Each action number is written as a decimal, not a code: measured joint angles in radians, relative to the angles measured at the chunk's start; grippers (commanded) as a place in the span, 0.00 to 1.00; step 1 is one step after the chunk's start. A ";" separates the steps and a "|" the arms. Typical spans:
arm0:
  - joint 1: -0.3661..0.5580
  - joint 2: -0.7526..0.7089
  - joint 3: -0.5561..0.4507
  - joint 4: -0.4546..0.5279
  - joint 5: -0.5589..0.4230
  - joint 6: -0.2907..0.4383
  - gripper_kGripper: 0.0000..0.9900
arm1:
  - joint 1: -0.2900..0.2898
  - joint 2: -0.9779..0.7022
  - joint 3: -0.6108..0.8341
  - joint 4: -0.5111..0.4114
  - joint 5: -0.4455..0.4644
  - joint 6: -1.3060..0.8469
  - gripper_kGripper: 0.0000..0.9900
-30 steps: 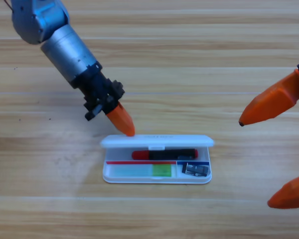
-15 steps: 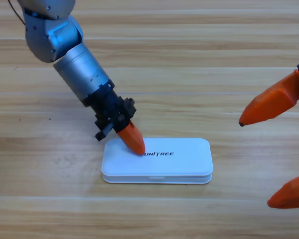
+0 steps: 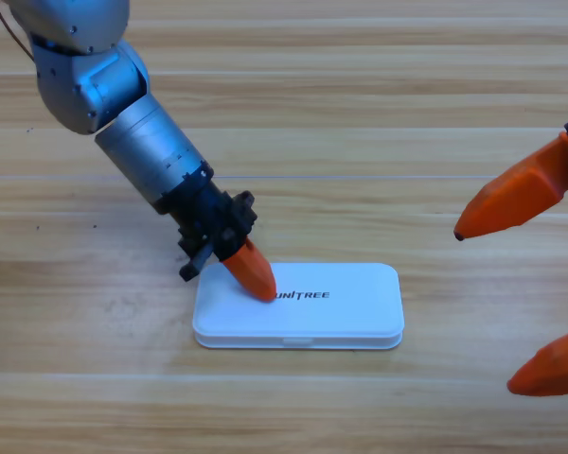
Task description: Clean up eraser and pencils
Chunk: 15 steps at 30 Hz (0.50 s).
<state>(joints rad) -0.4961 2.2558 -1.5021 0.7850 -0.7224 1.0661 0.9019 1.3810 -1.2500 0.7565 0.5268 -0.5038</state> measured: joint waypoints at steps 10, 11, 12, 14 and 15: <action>-0.030 -0.240 0.045 0.044 0.152 -0.103 0.00 | 0.000 0.000 0.000 0.000 0.000 0.001 1.00; -0.037 -0.301 0.045 0.059 0.159 -0.114 0.00 | 0.000 0.000 0.000 -0.001 0.000 0.001 1.00; -0.044 -0.356 0.045 0.072 0.167 -0.130 0.00 | 0.000 0.000 0.000 -0.002 0.000 0.001 1.00; -0.061 -0.482 0.045 0.092 0.180 -0.169 0.00 | 0.000 0.000 0.000 -0.008 0.000 0.002 1.00; -0.071 -0.539 0.045 0.102 0.187 -0.188 0.00 | 0.000 0.000 0.000 -0.012 0.000 0.003 1.00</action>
<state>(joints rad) -0.5669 1.7171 -1.4570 0.8874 -0.5351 0.8777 0.9019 1.3810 -1.2500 0.7442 0.5268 -0.5006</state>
